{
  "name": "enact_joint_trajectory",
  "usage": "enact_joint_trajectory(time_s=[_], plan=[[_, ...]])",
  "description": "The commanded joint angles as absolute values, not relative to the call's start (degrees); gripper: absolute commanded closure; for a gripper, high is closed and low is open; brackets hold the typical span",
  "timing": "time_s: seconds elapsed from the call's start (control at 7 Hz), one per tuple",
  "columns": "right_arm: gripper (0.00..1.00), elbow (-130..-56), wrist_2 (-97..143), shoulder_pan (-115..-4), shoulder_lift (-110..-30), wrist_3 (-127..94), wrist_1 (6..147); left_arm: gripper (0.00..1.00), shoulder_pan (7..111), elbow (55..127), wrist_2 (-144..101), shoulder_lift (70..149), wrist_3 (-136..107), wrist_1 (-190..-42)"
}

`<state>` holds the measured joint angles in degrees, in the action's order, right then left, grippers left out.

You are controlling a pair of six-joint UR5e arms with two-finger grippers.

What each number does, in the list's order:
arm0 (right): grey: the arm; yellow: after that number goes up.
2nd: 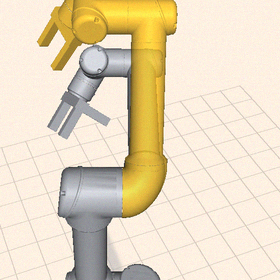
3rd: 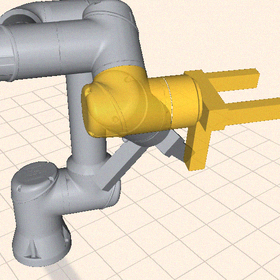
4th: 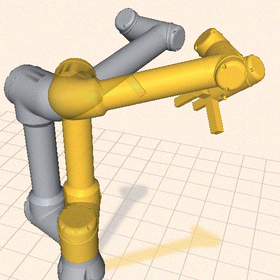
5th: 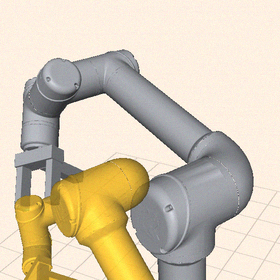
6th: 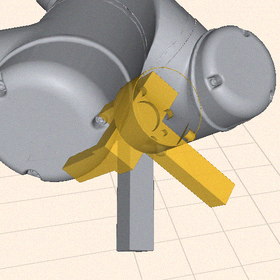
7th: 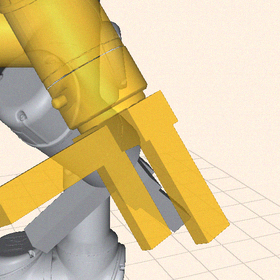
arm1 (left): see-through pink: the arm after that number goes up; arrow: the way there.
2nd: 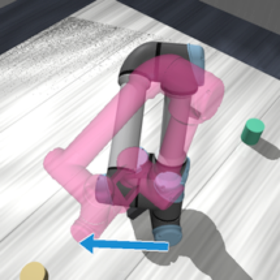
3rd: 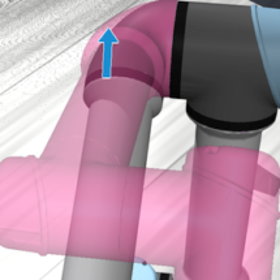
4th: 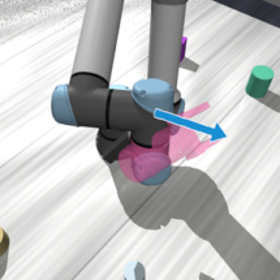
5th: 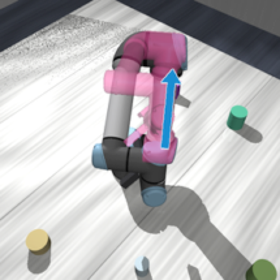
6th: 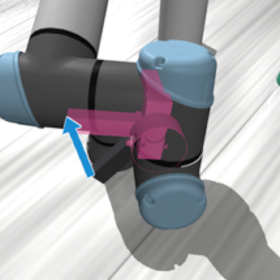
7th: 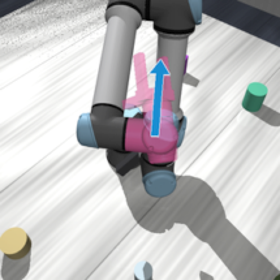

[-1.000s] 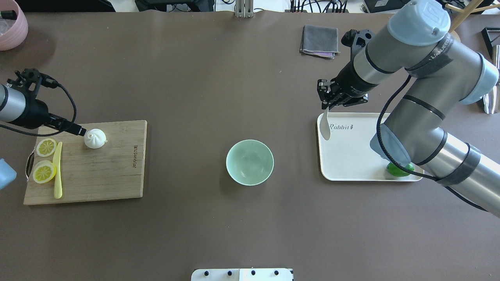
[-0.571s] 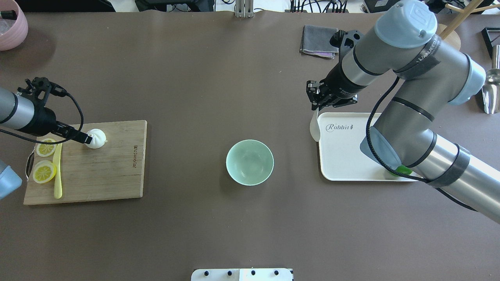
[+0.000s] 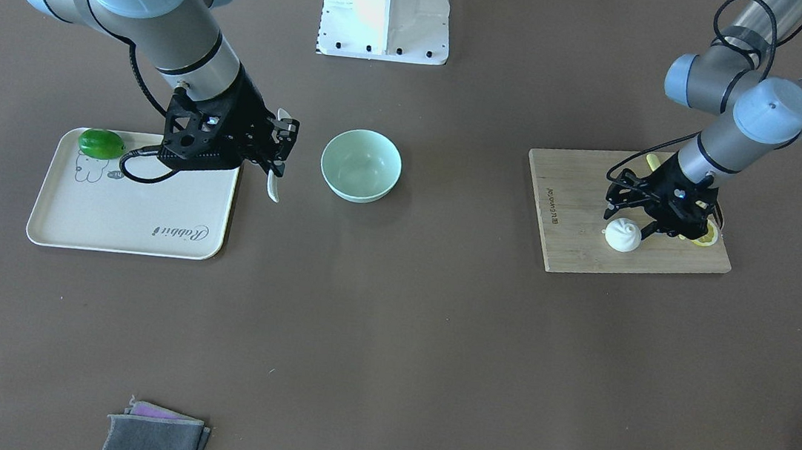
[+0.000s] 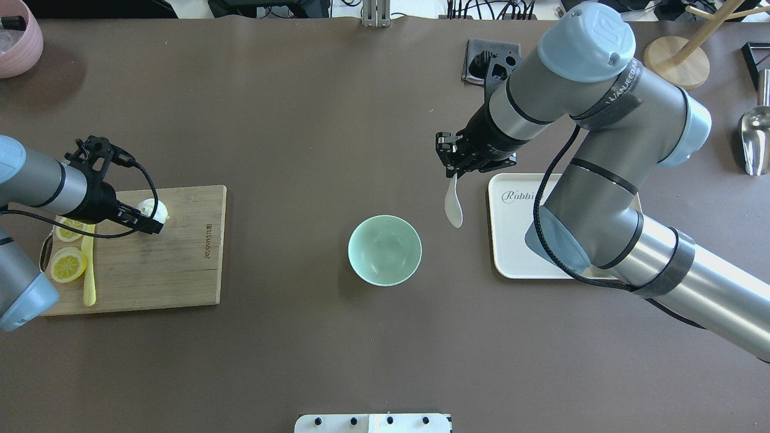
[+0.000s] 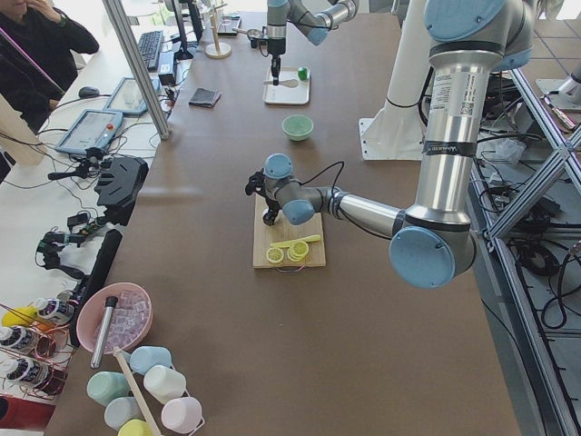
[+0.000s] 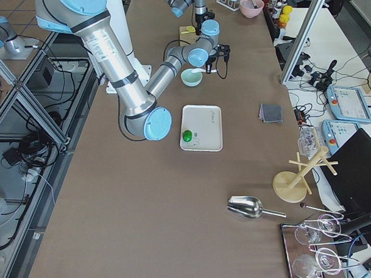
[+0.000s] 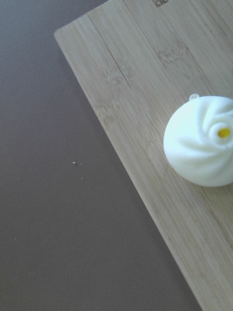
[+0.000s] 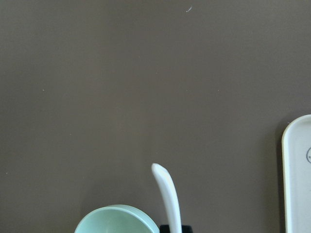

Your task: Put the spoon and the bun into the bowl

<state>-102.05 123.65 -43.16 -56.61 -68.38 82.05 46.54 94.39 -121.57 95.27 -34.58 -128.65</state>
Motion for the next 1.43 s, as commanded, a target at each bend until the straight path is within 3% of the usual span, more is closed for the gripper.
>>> enact_joint_trajectory(time_s=[0.0, 0.29, 0.71, 1.29], plan=[[1.0, -102.0, 123.1, -42.4, -55.5, -69.9, 82.0, 1.0, 47.6, 96.5, -121.7, 95.4, -34.8, -128.4], [1.0, -101.8, 120.9, -40.1, -53.5, -71.8, 82.1, 1.0, 51.1, 99.7, -125.2, 96.7, -39.3, -127.3], [1.0, -100.6, 112.7, -32.2, -52.4, -74.0, 81.8, 1.0, 48.6, 99.2, -125.3, 108.0, -56.5, -127.2], [1.0, -89.0, 106.3, -28.7, -47.9, -74.0, 75.6, 1.0, 44.4, 99.1, -123.0, 111.0, -61.3, -127.2]])
